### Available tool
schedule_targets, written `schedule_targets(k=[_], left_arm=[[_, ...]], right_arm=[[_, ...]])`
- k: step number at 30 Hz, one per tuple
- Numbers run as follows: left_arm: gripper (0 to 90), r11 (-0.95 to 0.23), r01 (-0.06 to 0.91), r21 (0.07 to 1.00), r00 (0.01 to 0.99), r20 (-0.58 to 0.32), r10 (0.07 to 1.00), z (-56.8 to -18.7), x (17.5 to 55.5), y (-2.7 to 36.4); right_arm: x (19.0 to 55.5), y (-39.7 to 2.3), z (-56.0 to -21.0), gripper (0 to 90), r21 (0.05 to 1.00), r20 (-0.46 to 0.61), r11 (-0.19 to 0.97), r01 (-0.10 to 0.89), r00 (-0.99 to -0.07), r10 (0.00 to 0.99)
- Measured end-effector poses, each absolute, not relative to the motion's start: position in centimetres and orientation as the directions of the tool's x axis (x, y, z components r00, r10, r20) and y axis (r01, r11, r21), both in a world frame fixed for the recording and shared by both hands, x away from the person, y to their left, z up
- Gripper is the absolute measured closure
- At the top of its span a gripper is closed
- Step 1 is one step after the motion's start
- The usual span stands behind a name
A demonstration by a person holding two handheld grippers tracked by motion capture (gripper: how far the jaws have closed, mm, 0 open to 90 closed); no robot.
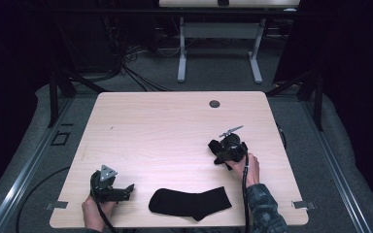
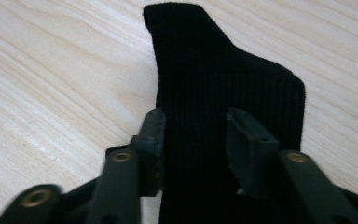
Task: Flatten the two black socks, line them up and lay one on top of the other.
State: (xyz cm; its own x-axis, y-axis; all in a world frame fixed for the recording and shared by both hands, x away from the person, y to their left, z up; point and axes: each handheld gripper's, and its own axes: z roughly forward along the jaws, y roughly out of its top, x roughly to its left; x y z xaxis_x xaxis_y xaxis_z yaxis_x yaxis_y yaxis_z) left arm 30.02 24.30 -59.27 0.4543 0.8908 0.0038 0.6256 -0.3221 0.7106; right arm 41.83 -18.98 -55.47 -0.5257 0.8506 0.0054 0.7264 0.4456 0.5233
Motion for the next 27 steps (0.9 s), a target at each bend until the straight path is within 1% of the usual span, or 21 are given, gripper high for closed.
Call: schedule_targets(k=[1, 3, 5, 6, 9, 11, 14, 16, 21, 22, 23, 27], left_arm=[[0.2, -0.322, 0.625, 0.711, 0.454, 0.004, 0.891, -59.3, 30.0, 24.3], [0.2, -0.322, 0.625, 0.711, 0.454, 0.004, 0.891, -59.3, 30.0, 24.3], [0.2, -0.322, 0.625, 0.711, 0.454, 0.004, 0.891, -59.3, 30.0, 24.3], [0.2, -0.322, 0.625, 0.711, 0.454, 0.004, 0.891, -59.3, 30.0, 24.3], [0.2, -0.322, 0.625, 0.711, 0.454, 0.004, 0.891, -59.3, 30.0, 24.3], [0.2, -0.322, 0.625, 0.711, 0.454, 0.004, 0.891, -59.3, 30.0, 24.3], [0.3, -0.322, 0.625, 0.711, 0.454, 0.004, 0.891, -59.3, 30.0, 24.3], [0.3, -0.322, 0.625, 0.711, 0.454, 0.004, 0.891, -59.3, 30.0, 24.3], [0.3, -0.322, 0.625, 0.711, 0.454, 0.005, 0.891, -59.3, 30.0, 24.3], [0.4, -0.322, 0.625, 0.711, 0.454, 0.005, 0.891, -59.3, 30.0, 24.3], [0.4, -0.322, 0.625, 0.711, 0.454, 0.004, 0.891, -59.3, 30.0, 24.3], [0.4, -0.322, 0.625, 0.711, 0.454, 0.005, 0.891, -59.3, 30.0, 24.3]], right_arm=[[41.8, -19.0, -55.5, 65.5, 0.531, 0.017, 0.433, 0.728, -0.52, 0.854], [41.8, -19.2, -55.6, 74.0, 0.532, 0.009, 0.437, 0.725, -0.52, 0.854], [41.8, -19.6, -55.6, 78.0, 0.537, 0.009, 0.43, 0.726, -0.515, 0.857], [41.8, -19.6, -55.7, 78.9, 0.546, 0.025, 0.418, 0.726, -0.513, 0.858], [41.8, -19.8, -55.6, 80.5, 0.553, 0.02, 0.421, 0.719, -0.517, 0.856], [41.6, -19.8, -55.6, 81.0, 0.576, 0.023, 0.407, 0.709, -0.512, 0.859], [40.9, -20.0, -54.5, 81.2, 0.601, 0.014, 0.412, 0.684, -0.525, 0.851], [40.2, -19.9, -53.3, 81.2, 0.631, 0.005, 0.426, 0.649, -0.552, 0.834], [37.9, -18.2, -50.3, 81.0, 0.64, -0.079, 0.545, 0.541, -0.66, 0.747], [37.9, -18.2, -50.3, 81.0, 0.64, -0.079, 0.545, 0.541, -0.66, 0.747], [37.2, -17.2, -49.9, 80.8, 0.636, -0.097, 0.587, 0.501, -0.703, 0.705], [36.2, -14.9, -50.5, 80.0, 0.604, -0.113, 0.671, 0.43, -0.787, 0.607]])
